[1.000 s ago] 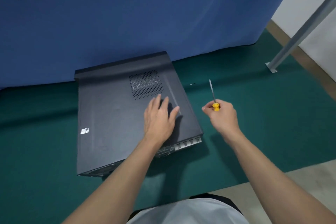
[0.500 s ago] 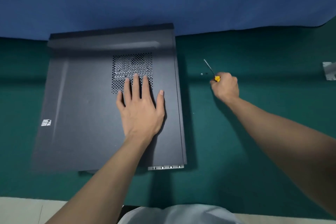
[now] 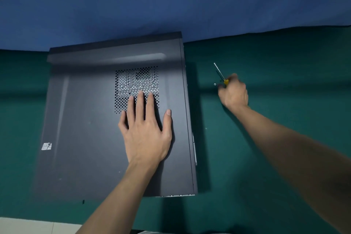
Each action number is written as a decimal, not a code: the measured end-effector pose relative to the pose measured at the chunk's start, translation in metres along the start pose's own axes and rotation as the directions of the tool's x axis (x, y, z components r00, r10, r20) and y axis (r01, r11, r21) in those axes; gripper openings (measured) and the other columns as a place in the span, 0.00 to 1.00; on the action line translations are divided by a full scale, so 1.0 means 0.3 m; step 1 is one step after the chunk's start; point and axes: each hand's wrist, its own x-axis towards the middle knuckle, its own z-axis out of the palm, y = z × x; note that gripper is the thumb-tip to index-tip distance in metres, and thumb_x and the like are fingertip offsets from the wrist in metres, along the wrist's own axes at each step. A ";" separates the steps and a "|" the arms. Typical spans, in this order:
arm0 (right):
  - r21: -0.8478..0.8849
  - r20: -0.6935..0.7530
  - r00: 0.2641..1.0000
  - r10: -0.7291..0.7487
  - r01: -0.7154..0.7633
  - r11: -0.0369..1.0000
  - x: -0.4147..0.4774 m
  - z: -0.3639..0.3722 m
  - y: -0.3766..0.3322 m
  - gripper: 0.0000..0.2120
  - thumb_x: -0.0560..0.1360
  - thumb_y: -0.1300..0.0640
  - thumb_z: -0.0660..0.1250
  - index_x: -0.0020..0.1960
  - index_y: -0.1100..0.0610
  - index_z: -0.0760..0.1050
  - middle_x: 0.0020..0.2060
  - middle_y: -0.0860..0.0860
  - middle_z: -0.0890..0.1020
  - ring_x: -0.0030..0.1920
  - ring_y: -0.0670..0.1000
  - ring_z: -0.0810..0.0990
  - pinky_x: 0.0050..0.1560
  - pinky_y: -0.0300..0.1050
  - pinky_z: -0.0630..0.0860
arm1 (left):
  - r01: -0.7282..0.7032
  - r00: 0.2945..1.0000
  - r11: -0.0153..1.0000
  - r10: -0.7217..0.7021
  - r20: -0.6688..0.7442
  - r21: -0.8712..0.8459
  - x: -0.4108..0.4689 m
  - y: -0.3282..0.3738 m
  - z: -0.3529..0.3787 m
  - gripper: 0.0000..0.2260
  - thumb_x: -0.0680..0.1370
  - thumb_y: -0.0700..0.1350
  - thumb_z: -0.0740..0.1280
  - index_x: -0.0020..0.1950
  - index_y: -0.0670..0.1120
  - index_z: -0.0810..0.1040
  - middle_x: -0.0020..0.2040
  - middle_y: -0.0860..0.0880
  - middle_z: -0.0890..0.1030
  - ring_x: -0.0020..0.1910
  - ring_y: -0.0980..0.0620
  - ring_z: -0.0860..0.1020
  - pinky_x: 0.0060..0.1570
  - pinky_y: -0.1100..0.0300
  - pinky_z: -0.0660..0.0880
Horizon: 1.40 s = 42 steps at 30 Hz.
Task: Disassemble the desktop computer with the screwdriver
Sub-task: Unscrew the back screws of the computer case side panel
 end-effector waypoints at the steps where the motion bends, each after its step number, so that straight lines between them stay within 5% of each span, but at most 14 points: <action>1: 0.044 -0.003 1.000 -0.016 0.016 0.999 -0.036 -0.011 0.007 0.12 0.76 0.53 0.61 0.57 0.58 0.69 0.53 0.60 0.77 0.52 0.65 0.76 0.48 0.52 0.71 | 0.001 1.000 1.000 -0.001 0.000 -0.002 -0.001 -0.001 -0.001 0.28 0.80 0.62 0.49 0.77 0.50 0.59 0.78 0.50 0.57 0.77 0.51 0.50 0.73 0.48 0.49; 6: -0.033 0.059 0.975 -0.217 0.219 0.975 -0.328 0.030 0.131 0.12 0.82 0.57 0.54 0.59 0.61 0.70 0.54 0.59 0.69 0.46 0.66 0.74 0.51 0.59 0.73 | -0.003 1.000 1.000 0.004 0.000 -0.011 0.001 0.003 -0.003 0.29 0.79 0.63 0.49 0.77 0.50 0.59 0.78 0.50 0.57 0.77 0.51 0.50 0.73 0.47 0.49; 10: -0.208 0.121 0.952 -0.283 0.303 0.930 -0.472 0.116 0.204 0.12 0.81 0.58 0.56 0.59 0.61 0.73 0.53 0.57 0.74 0.51 0.60 0.74 0.54 0.53 0.72 | -0.017 1.000 0.999 0.017 -0.002 -0.030 -0.004 -0.005 -0.007 0.28 0.80 0.62 0.50 0.77 0.50 0.60 0.78 0.50 0.57 0.77 0.50 0.50 0.73 0.48 0.48; 16: -0.311 0.138 0.961 -0.239 0.271 0.911 -0.481 0.102 0.173 0.16 0.78 0.55 0.62 0.63 0.58 0.70 0.58 0.56 0.75 0.59 0.58 0.70 0.58 0.50 0.70 | -0.096 0.995 0.992 0.097 0.007 -0.080 -0.028 -0.043 -0.024 0.26 0.82 0.58 0.52 0.77 0.48 0.59 0.78 0.51 0.56 0.78 0.53 0.50 0.75 0.53 0.46; 20: -0.011 0.026 0.979 -0.203 0.203 0.979 -0.556 0.013 0.074 0.15 0.79 0.55 0.62 0.64 0.59 0.72 0.57 0.56 0.76 0.59 0.58 0.73 0.60 0.51 0.71 | -0.224 0.973 0.971 0.228 0.041 -0.086 -0.090 -0.123 -0.042 0.25 0.83 0.56 0.49 0.78 0.48 0.56 0.79 0.52 0.55 0.77 0.56 0.49 0.75 0.57 0.44; 25: 0.359 -0.234 0.953 -0.191 0.267 0.894 -0.821 -0.100 -0.089 0.04 0.76 0.59 0.65 0.49 0.55 0.77 0.39 0.49 0.79 0.42 0.51 0.77 0.47 0.42 0.70 | -0.315 0.945 0.946 0.319 0.065 -0.072 -0.176 -0.266 -0.069 0.25 0.83 0.57 0.47 0.79 0.50 0.56 0.79 0.54 0.54 0.77 0.57 0.49 0.75 0.57 0.46; 28: 0.498 -0.217 0.961 -0.173 0.262 0.827 -1.028 -0.088 -0.179 0.03 0.74 0.56 0.66 0.42 0.50 0.76 0.31 0.42 0.78 0.33 0.40 0.75 0.36 0.34 0.68 | -0.345 0.935 0.936 0.349 0.069 -0.067 -0.236 -0.368 -0.085 0.25 0.82 0.58 0.47 0.78 0.51 0.56 0.79 0.54 0.54 0.77 0.57 0.49 0.75 0.57 0.46; 30: 0.595 -0.119 0.986 -0.116 0.164 0.787 -1.147 -0.020 -0.223 0.05 0.74 0.54 0.67 0.39 0.50 0.76 0.30 0.44 0.79 0.31 0.41 0.75 0.37 0.35 0.71 | -0.376 0.921 0.925 0.379 0.089 -0.049 -0.275 -0.442 -0.099 0.28 0.81 0.61 0.43 0.79 0.51 0.54 0.79 0.54 0.53 0.77 0.57 0.48 0.74 0.58 0.44; 33: 0.772 0.115 0.992 0.055 -0.125 0.623 -1.275 0.121 -0.271 0.06 0.74 0.55 0.69 0.39 0.54 0.76 0.32 0.50 0.80 0.32 0.49 0.78 0.42 0.48 0.77 | -0.426 0.895 0.904 0.427 0.133 -0.035 -0.319 -0.565 -0.120 0.33 0.77 0.66 0.39 0.79 0.52 0.49 0.79 0.56 0.47 0.77 0.57 0.44 0.74 0.57 0.42; 36: 0.888 0.336 0.910 0.244 -0.392 0.239 -1.330 0.225 -0.313 0.05 0.75 0.60 0.70 0.44 0.61 0.75 0.33 0.53 0.78 0.34 0.49 0.77 0.44 0.44 0.80 | -0.487 0.861 0.873 0.477 0.175 0.014 -0.342 -0.673 -0.137 0.34 0.79 0.66 0.48 0.79 0.50 0.43 0.78 0.55 0.42 0.77 0.53 0.41 0.75 0.56 0.43; 39: 0.872 0.490 0.830 0.267 -0.470 -0.139 -1.342 0.270 -0.355 0.08 0.74 0.63 0.71 0.49 0.66 0.75 0.38 0.56 0.77 0.43 0.54 0.80 0.50 0.46 0.79 | -0.511 0.850 0.855 0.487 0.200 0.088 -0.332 -0.748 -0.149 0.34 0.82 0.54 0.58 0.79 0.45 0.42 0.79 0.50 0.42 0.78 0.48 0.41 0.76 0.54 0.45; 42: 0.835 0.544 0.807 0.229 -0.493 -0.245 -1.340 0.283 -0.399 0.08 0.73 0.62 0.73 0.47 0.64 0.75 0.40 0.56 0.78 0.43 0.53 0.79 0.47 0.47 0.80 | -0.531 0.841 0.832 0.495 0.217 0.161 -0.300 -0.794 -0.159 0.34 0.83 0.52 0.57 0.78 0.43 0.38 0.79 0.47 0.39 0.77 0.48 0.39 0.76 0.55 0.44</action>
